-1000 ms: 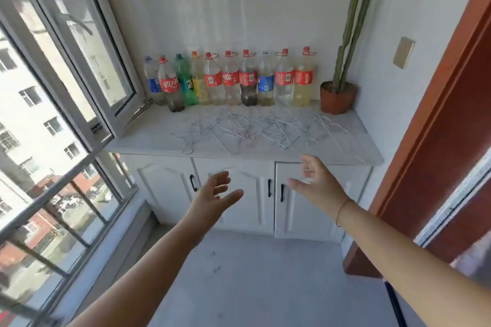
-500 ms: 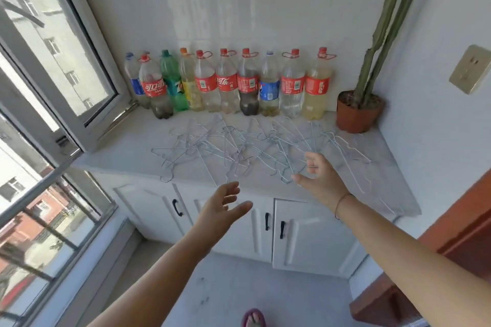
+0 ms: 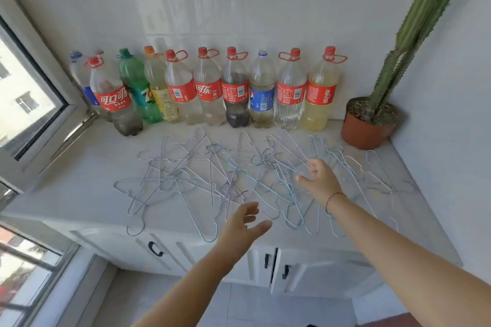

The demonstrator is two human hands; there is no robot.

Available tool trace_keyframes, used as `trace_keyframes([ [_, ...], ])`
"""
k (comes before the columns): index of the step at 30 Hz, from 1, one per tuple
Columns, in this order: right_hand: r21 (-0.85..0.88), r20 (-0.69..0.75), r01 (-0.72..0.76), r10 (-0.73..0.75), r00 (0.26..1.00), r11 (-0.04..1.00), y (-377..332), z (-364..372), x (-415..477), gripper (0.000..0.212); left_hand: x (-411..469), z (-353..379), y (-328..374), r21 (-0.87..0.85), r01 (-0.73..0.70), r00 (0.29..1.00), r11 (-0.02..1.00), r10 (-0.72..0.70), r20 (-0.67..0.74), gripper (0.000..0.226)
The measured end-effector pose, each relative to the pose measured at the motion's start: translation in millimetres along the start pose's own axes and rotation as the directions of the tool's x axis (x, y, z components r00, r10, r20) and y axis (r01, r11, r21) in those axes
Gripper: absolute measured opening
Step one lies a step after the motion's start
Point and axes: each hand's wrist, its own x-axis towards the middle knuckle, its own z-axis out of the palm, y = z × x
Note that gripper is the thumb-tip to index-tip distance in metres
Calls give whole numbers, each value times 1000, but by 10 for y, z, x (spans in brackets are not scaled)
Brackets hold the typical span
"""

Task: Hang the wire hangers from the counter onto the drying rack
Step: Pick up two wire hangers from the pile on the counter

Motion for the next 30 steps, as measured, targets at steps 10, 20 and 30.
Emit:
trace_keyframes([
  [10, -241, 77, -74, 95, 993, 968, 319, 386, 1023, 24, 883, 60, -11, -55, 137, 989, 989, -140, -48, 38],
  [20, -513, 171, 35, 63, 983, 857, 629, 692, 1599, 17, 1471, 180, 23, -118, 257, 944, 959, -276, -184, 28],
  [30, -41, 200, 57, -47, 979, 998, 639, 523, 1639, 10, 1903, 376, 33, -170, 293, 910, 941, -329, -251, 20],
])
